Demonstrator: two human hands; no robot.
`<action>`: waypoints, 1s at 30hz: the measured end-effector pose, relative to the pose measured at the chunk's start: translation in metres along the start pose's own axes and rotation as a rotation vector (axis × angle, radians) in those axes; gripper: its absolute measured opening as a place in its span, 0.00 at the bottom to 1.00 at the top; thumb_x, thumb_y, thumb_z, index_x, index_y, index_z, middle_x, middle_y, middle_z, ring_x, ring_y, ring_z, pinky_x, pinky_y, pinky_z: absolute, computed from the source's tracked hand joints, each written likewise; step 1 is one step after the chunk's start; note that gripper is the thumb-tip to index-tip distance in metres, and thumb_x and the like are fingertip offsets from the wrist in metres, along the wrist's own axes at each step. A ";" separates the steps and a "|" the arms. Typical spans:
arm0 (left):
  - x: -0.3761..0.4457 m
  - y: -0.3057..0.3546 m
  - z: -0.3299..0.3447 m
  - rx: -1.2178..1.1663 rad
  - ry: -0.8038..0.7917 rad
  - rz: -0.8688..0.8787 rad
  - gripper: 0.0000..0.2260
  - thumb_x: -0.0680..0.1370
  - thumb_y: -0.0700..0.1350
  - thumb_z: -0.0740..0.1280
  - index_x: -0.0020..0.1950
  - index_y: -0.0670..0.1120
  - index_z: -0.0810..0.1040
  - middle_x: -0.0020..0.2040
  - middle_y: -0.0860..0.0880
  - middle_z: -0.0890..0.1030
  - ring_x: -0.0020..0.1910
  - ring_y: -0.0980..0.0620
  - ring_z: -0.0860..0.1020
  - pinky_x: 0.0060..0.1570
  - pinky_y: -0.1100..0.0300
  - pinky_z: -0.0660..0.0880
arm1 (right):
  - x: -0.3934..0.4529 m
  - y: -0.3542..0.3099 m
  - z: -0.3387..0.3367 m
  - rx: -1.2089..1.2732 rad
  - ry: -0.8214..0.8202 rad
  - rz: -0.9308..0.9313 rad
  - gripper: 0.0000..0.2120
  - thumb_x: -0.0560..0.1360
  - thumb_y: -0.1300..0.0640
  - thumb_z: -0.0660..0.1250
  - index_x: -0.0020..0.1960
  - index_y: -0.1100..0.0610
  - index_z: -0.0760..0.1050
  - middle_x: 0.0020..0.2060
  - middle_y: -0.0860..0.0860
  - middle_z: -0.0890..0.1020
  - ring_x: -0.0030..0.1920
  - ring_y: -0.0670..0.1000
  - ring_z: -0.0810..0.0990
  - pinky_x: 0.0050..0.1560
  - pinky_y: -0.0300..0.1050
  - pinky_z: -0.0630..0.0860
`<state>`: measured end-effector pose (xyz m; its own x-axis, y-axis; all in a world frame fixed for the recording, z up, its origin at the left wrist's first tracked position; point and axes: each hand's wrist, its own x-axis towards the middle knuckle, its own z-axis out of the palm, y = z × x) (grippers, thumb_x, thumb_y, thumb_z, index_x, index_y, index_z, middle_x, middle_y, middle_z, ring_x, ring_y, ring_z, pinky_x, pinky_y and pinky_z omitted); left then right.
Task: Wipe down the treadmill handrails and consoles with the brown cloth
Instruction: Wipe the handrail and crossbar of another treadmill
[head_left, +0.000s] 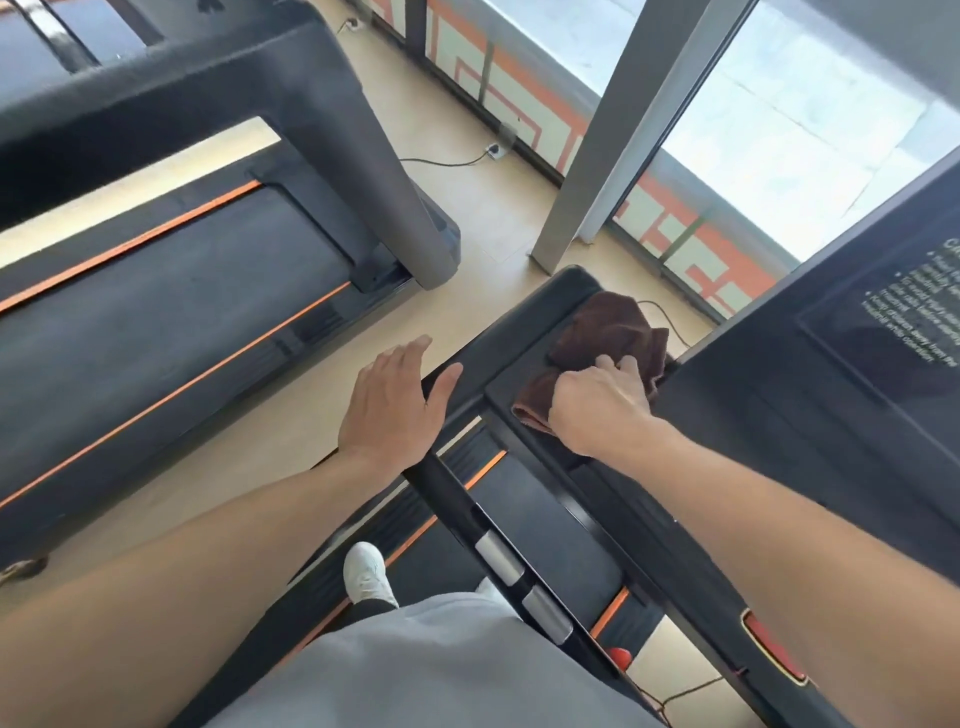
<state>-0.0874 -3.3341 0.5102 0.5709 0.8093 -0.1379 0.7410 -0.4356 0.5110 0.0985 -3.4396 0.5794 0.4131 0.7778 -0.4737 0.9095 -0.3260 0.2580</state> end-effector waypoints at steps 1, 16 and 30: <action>0.001 -0.001 0.001 0.003 0.003 0.001 0.29 0.82 0.66 0.50 0.77 0.50 0.65 0.74 0.48 0.73 0.75 0.47 0.69 0.75 0.47 0.66 | 0.000 0.002 0.008 0.028 0.031 0.005 0.06 0.78 0.55 0.58 0.47 0.53 0.73 0.52 0.55 0.84 0.56 0.59 0.74 0.60 0.57 0.65; 0.001 -0.005 0.001 -0.084 0.050 0.002 0.29 0.83 0.64 0.52 0.77 0.47 0.65 0.69 0.48 0.78 0.69 0.45 0.74 0.70 0.46 0.69 | -0.001 0.011 0.000 -0.013 0.048 -0.034 0.14 0.78 0.54 0.62 0.62 0.58 0.74 0.60 0.55 0.81 0.62 0.59 0.74 0.61 0.54 0.67; -0.037 -0.006 -0.012 -0.512 0.050 0.112 0.21 0.84 0.57 0.56 0.73 0.48 0.71 0.71 0.52 0.75 0.71 0.52 0.70 0.74 0.51 0.65 | -0.121 -0.071 0.031 0.682 0.014 -0.125 0.25 0.71 0.59 0.63 0.66 0.43 0.80 0.60 0.40 0.83 0.59 0.49 0.76 0.64 0.48 0.74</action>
<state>-0.1174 -3.3567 0.5227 0.6096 0.7924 -0.0243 0.4020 -0.2826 0.8709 -0.0149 -3.5266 0.5925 0.3072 0.8369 -0.4530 0.7779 -0.4951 -0.3871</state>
